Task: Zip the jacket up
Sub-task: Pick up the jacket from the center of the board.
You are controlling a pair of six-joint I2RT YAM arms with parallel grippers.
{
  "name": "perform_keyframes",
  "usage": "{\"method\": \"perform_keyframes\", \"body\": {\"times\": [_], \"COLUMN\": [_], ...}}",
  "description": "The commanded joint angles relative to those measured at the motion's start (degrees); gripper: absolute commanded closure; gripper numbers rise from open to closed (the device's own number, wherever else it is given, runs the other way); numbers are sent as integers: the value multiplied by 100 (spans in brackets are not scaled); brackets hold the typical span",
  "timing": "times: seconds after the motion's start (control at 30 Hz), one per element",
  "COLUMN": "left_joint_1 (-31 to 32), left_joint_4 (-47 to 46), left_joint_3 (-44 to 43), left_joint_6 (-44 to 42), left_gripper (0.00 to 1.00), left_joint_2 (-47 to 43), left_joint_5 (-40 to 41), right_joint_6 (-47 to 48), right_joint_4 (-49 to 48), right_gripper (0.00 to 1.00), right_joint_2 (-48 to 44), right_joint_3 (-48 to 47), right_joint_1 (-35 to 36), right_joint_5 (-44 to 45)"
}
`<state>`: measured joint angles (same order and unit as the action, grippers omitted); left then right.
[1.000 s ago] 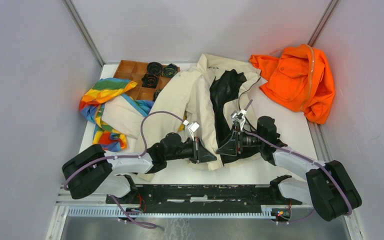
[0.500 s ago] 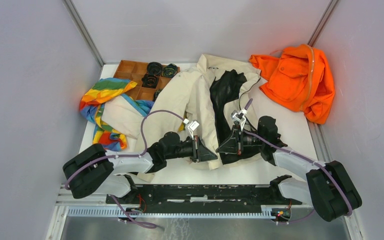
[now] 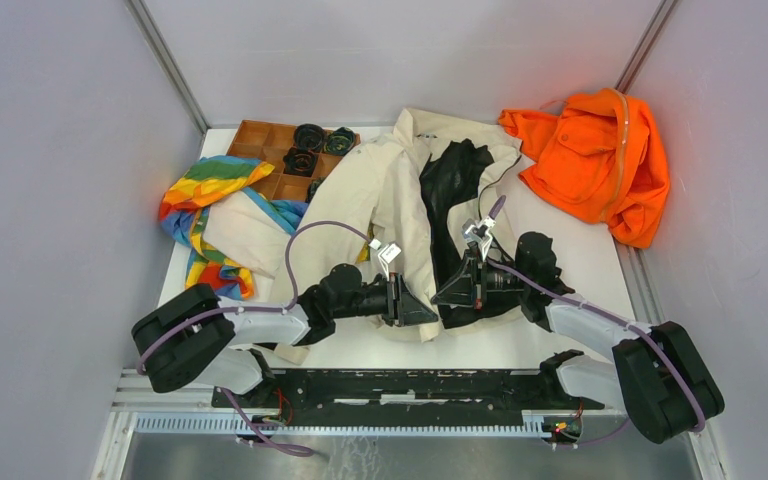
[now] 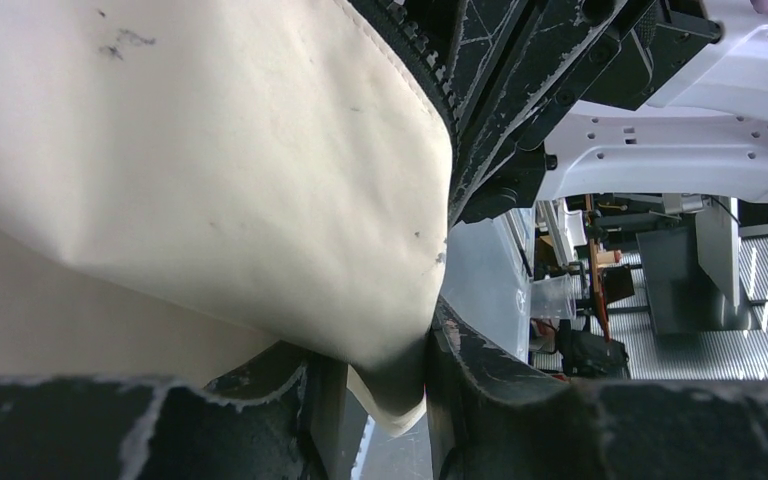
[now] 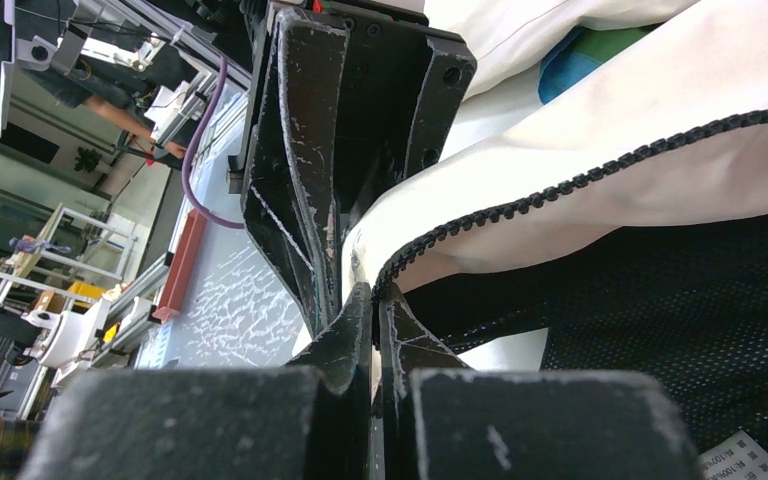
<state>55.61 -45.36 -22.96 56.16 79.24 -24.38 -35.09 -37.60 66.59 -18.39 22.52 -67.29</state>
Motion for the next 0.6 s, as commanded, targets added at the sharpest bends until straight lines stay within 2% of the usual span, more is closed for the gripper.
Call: {"method": "perform_keyframes", "body": {"times": [0.0, 0.07, 0.1, 0.13, 0.23, 0.33, 0.57], "left_joint_1": [-12, -17, -28, -33, -67, -85, -95], "left_joint_4": [-207, -165, -146, -117, -100, -83, -67], "left_joint_3": [-23, -41, -49, -50, -27, 20, 90], "left_joint_6": [211, 211, 211, 215, 198, 145, -99], "left_gripper": [61, 62, 68, 79, 96, 98, 98], "left_joint_2": [77, 103, 116, 125, 114, 56, -49], "left_joint_5": [-146, -149, -146, -132, -106, -77, -70], "right_joint_6": [326, 357, 356, 365, 480, 837, 1363], "right_joint_4": [104, 162, 166, 181, 313, 730, 1218], "right_gripper": [100, 100, 100, 100, 100, 98, 77], "right_joint_2": [-102, -102, -102, -102, -111, -134, -181], "right_joint_3": [-112, -122, -130, -136, -180, -283, -459], "right_joint_1": [40, 37, 37, 35, 34, 39, 0], "right_joint_5": [-30, -26, -28, -32, -63, -65, -132]}}
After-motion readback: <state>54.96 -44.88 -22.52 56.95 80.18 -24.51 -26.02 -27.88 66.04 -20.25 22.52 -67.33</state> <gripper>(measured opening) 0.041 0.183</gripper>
